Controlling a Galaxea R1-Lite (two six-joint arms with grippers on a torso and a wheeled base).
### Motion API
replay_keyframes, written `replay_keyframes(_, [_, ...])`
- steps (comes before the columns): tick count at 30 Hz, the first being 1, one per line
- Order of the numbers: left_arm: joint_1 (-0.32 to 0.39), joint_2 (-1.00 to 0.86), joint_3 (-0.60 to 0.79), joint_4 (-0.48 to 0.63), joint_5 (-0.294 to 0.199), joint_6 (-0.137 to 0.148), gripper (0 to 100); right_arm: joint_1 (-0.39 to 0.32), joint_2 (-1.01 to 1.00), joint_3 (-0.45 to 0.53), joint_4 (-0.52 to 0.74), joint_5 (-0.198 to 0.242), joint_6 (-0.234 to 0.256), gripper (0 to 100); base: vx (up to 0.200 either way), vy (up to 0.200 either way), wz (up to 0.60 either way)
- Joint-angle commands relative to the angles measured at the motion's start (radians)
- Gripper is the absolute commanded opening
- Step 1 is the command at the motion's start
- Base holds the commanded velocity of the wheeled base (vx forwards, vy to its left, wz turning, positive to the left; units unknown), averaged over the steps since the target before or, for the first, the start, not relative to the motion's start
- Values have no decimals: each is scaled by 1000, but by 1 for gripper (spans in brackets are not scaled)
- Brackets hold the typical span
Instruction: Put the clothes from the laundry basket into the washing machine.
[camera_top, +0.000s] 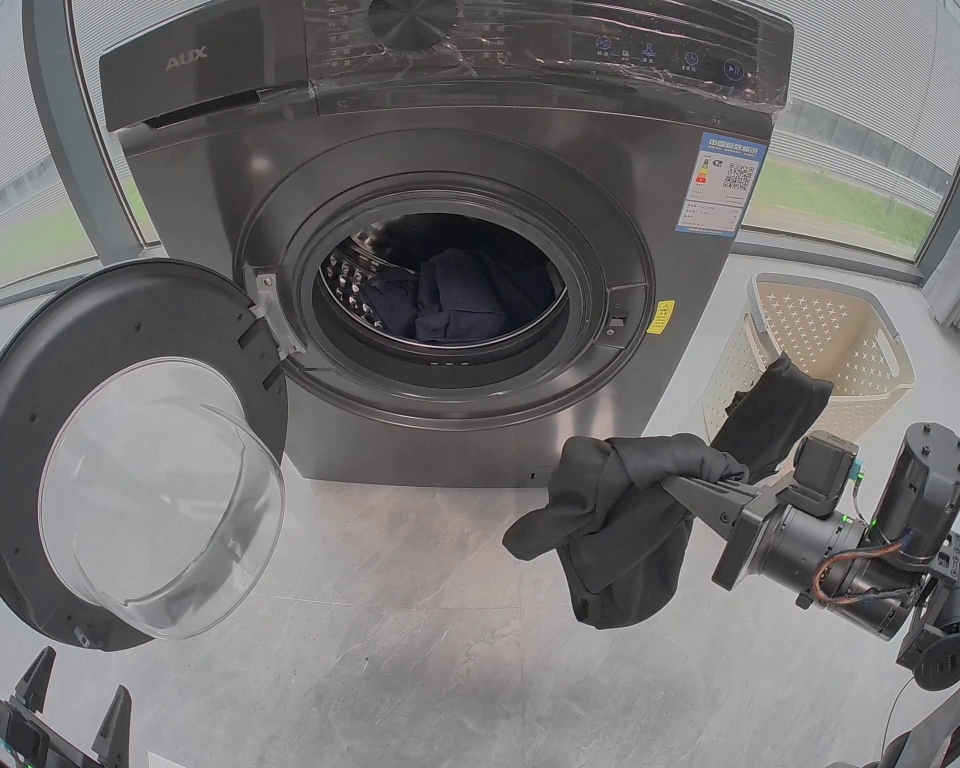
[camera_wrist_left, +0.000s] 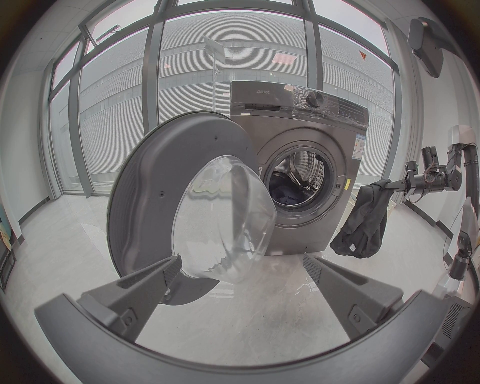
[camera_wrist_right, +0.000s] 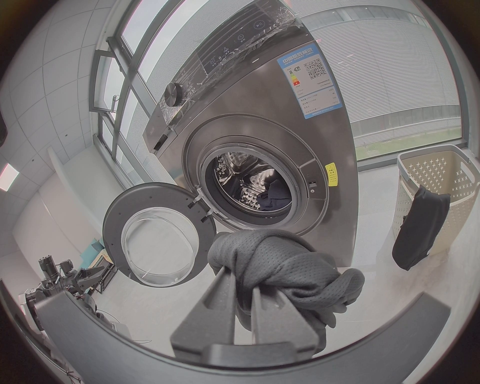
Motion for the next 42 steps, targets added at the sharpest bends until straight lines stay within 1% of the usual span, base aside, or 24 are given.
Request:
replay_keyframes(1, [0, -12, 15, 0, 0, -1, 100, 1, 0, 0, 0, 0, 0, 0, 0, 0, 0])
replay_keyframes(15, [0, -13, 15, 0, 0, -4, 100, 1, 2, 0, 0, 0, 3, 0, 0, 0, 0])
replay_keyframes(17, [0, -13, 15, 0, 0, -1, 100, 1, 5, -3, 0, -1, 2, 0, 0, 0, 0])
replay_keyframes(20, [0, -13, 15, -2, 0, 7, 100, -4, 9, -18, -2, -12, -17, 0, 0, 0, 0])
replay_keyframes(21, [2, -13, 16, -2, 5, 16, 100, -1, 9, -52, -2, -16, -30, 0, 0, 0, 0])
replay_keyframes(23, [3, -15, 16, -2, 8, 25, 100, 12, 19, -80, -2, -13, -17, 0, 0, 0, 0])
replay_keyframes(25, [3, -15, 16, -2, 8, 25, 100, 12, 19, -80, -2, -13, -17, 0, 0, 0, 0])
replay_keyframes(26, [5, -15, 16, -2, 8, 27, 100, 27, 52, -86, -3, -10, 0, 0, 0, 0, 0])
replay_keyframes(27, [5, -15, 16, -2, 8, 27, 100, 27, 52, -86, -3, -10, 0, 0, 0, 0, 0])
replay_keyframes(28, [2, -15, 16, -2, 7, 24, 100, 30, 80, -101, -20, -10, 14, 0, 0, 0, 0])
replay_keyframes(30, [2, -15, 16, -2, 7, 21, 100, 33, 89, -95, -41, -12, 14, 0, 0, 0, 0])
replay_keyframes(31, [2, -15, 16, -2, 8, 25, 100, 47, 106, -84, -77, -13, 12, 0, 0, 0, 0])
replay_keyframes(32, [2, -15, 16, -2, 8, 25, 100, 50, 111, -81, -86, -13, 12, 0, 0, 0, 0])
replay_keyframes(35, [6, -15, 16, -2, 8, 25, 100, 70, 125, -50, -164, -16, 9, 0, 0, 0, 0])
replay_keyframes(36, [6, -15, 16, -2, 8, 25, 100, 70, 125, -50, -164, -16, 9, 0, 0, 0, 0])
replay_keyframes(42, [6, -15, 16, -2, 8, 25, 100, 79, 172, -21, -256, -21, 6, 0, 0, 0, 0])
